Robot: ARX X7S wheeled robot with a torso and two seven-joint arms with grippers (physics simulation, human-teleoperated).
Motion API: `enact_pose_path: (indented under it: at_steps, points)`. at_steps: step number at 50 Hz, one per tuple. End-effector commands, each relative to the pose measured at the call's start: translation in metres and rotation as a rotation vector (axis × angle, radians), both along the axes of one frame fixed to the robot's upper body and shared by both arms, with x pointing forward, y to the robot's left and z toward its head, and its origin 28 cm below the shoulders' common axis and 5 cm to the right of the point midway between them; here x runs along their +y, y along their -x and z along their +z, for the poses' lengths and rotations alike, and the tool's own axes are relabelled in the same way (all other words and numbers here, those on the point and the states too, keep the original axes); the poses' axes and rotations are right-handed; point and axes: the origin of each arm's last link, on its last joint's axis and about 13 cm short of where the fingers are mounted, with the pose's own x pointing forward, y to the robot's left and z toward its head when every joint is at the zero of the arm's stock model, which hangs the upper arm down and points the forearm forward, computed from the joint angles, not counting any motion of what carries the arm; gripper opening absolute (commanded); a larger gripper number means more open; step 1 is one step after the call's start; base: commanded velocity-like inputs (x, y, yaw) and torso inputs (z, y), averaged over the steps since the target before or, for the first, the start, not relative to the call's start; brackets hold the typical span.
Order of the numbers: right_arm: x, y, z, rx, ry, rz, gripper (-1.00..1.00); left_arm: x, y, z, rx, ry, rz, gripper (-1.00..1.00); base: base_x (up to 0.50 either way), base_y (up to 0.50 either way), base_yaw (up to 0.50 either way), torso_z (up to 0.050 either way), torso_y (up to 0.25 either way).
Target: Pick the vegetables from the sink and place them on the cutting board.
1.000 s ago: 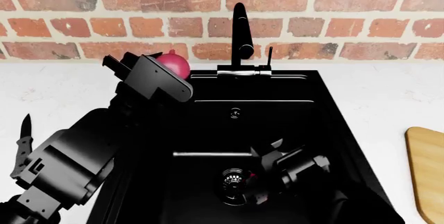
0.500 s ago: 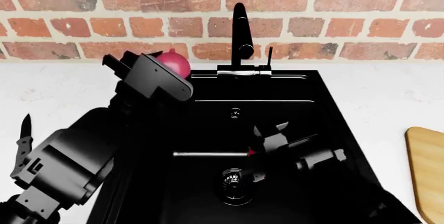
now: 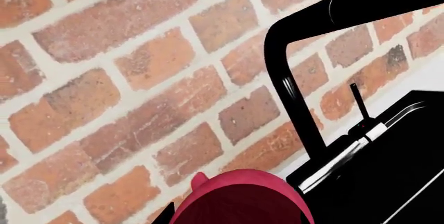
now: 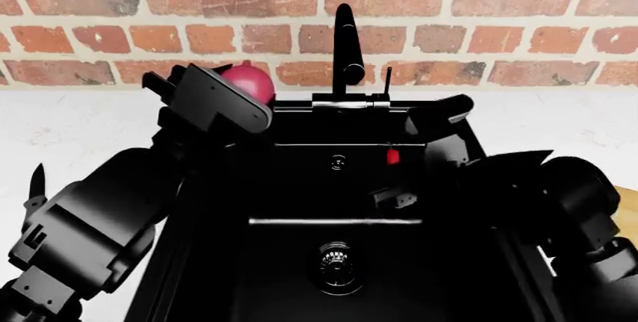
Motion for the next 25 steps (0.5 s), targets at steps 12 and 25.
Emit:
enact_pose_path:
  at_steps: [12, 25]
  points:
    - [-0.024, 0.053, 0.056, -0.312, 0.032, -0.052, -1.0, -0.001, 0.013, 0.016, -0.051, 0.109, 0.038, -1.0, 0.0, 0.0, 0.0, 0.001, 0.188]
    - [-0.021, 0.078, 0.067, -0.401, -0.005, -0.083, -1.0, -0.002, 0.032, 0.023, -0.074, 0.19, 0.077, -1.0, -0.49, 0.0, 0.0, 0.0, 0.0]
